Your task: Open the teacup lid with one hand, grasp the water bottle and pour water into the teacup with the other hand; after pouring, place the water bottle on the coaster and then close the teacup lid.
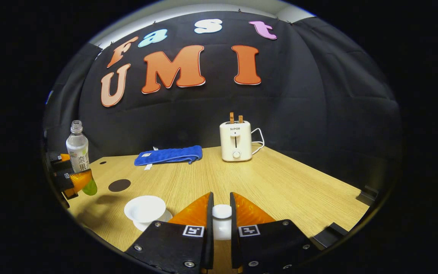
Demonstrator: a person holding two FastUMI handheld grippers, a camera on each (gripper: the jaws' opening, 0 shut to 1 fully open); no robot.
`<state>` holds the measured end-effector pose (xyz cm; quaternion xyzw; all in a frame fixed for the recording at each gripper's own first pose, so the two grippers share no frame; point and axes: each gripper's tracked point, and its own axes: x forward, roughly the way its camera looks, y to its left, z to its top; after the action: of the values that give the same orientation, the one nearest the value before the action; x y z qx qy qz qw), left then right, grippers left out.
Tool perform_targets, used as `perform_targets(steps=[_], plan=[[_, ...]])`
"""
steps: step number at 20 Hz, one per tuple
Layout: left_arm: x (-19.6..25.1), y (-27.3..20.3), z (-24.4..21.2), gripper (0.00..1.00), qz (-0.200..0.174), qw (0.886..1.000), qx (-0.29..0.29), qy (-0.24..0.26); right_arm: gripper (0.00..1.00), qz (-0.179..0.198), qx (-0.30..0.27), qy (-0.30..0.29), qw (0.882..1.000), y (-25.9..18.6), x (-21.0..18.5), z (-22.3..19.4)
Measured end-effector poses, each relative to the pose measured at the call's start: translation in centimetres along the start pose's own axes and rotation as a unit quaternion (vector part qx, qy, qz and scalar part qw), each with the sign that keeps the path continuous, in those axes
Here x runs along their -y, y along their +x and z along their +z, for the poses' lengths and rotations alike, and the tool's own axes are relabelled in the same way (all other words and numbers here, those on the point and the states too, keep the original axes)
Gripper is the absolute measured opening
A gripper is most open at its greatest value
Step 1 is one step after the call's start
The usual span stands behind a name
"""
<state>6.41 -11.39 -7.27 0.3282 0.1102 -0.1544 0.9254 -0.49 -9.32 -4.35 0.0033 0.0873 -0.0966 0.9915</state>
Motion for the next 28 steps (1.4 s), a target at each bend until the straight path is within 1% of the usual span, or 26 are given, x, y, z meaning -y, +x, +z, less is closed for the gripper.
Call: perform_targets(steps=[1,2,5,7,12,16,18,19,23,25,26,27,28], plan=[[0.5,0.3,-0.2,0.64,-0.008,1.000,-0.007,0.028,0.19,-0.001,0.000,0.001,1.000,0.0,0.2,-0.1],[1.1,0.8,-0.3,0.63,-0.014,0.998,-0.013,0.052,0.18,-0.001,0.000,0.001,1.000,-0.1,0.3,0.0],[2.8,1.3,-0.8,0.63,-0.042,0.992,-0.027,0.120,0.19,-0.004,-0.001,0.003,1.000,-0.1,0.6,-0.1],[3.6,1.5,-0.8,0.63,-0.057,0.985,-0.031,0.163,0.18,-0.005,-0.004,0.005,1.000,0.0,0.8,-0.4],[4.9,0.9,0.2,0.64,-0.075,0.965,-0.027,0.248,0.18,-0.006,-0.009,0.003,1.000,-0.2,0.9,-0.7],[5.2,2.3,0.6,0.63,-0.084,0.943,-0.028,0.320,0.18,-0.009,-0.009,0.005,1.000,-0.1,1.3,-0.7],[5.3,2.4,0.3,0.64,-0.089,0.933,-0.034,0.346,0.18,-0.011,-0.010,0.005,1.000,-0.1,1.5,-0.8],[5.3,2.4,0.1,0.63,-0.090,0.928,-0.038,0.359,0.18,-0.012,-0.011,0.005,1.000,-0.1,1.6,-0.8],[4.8,2.5,0.1,0.65,-0.090,0.908,-0.046,0.407,0.18,-0.013,-0.013,0.006,1.000,0.0,1.8,-0.9],[4.6,2.5,0.2,0.63,-0.090,0.894,-0.049,0.436,0.18,-0.012,-0.015,0.005,1.000,-0.1,1.9,-1.1],[4.7,2.4,0.6,0.63,-0.087,0.885,-0.048,0.455,0.18,-0.012,-0.015,0.005,1.000,0.0,1.9,-1.1],[4.9,2.3,0.9,0.64,-0.087,0.878,-0.047,0.468,0.18,-0.012,-0.015,0.005,1.000,0.0,1.9,-1.1],[5.2,2.2,1.0,0.63,-0.091,0.872,-0.046,0.479,0.18,-0.013,-0.015,0.005,1.000,0.0,2.0,-1.0]])
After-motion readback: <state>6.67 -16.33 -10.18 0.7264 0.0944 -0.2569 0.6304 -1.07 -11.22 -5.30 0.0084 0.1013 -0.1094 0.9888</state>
